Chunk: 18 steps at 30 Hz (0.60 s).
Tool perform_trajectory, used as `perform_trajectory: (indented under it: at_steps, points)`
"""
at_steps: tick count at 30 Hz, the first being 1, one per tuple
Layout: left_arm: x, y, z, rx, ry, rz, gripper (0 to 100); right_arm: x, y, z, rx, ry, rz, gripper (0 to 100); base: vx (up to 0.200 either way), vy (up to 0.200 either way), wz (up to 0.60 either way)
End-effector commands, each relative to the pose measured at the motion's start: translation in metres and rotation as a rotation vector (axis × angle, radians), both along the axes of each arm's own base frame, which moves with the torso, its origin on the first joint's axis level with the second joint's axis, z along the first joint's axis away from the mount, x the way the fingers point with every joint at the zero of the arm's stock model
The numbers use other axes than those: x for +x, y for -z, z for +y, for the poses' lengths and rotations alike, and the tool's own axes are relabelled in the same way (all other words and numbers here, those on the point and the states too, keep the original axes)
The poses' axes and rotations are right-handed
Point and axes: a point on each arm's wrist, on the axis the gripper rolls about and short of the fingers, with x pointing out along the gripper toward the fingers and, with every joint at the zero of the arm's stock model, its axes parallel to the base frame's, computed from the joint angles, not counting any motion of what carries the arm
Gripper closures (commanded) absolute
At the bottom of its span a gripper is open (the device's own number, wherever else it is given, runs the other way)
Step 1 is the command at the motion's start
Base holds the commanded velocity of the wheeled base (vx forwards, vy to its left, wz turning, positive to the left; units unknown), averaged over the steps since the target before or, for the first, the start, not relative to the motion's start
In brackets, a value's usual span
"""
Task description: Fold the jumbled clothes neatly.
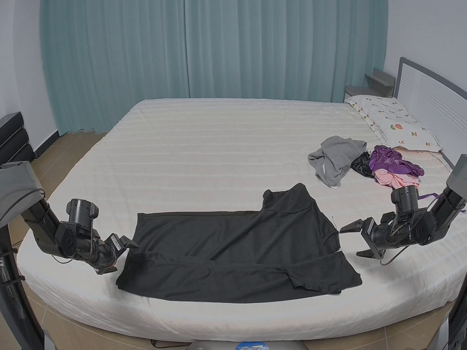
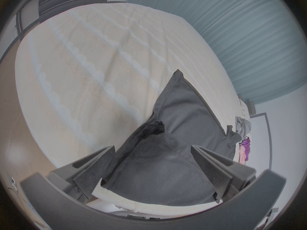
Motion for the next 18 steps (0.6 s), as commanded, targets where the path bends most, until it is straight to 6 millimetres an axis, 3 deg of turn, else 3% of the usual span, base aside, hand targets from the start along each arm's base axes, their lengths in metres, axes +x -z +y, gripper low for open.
perform_trajectory:
  at_steps: [1,11,18]
  points:
    - [-0.014,-0.016,0.0,-0.035,-0.018,-0.035,0,-0.013,-0.009,0.001,0.032,0.029,-0.026,0,0.0,0.0,0.0]
    - [-0.026,-0.012,-0.003,-0.047,-0.013,-0.021,0,-0.025,-0.005,0.003,0.045,0.013,-0.013,0,0.0,0.0,0.0]
    - [-0.029,-0.011,-0.005,-0.052,-0.013,-0.012,0,-0.028,-0.005,0.006,0.047,0.0,-0.007,0,0.0,-0.171,0.0]
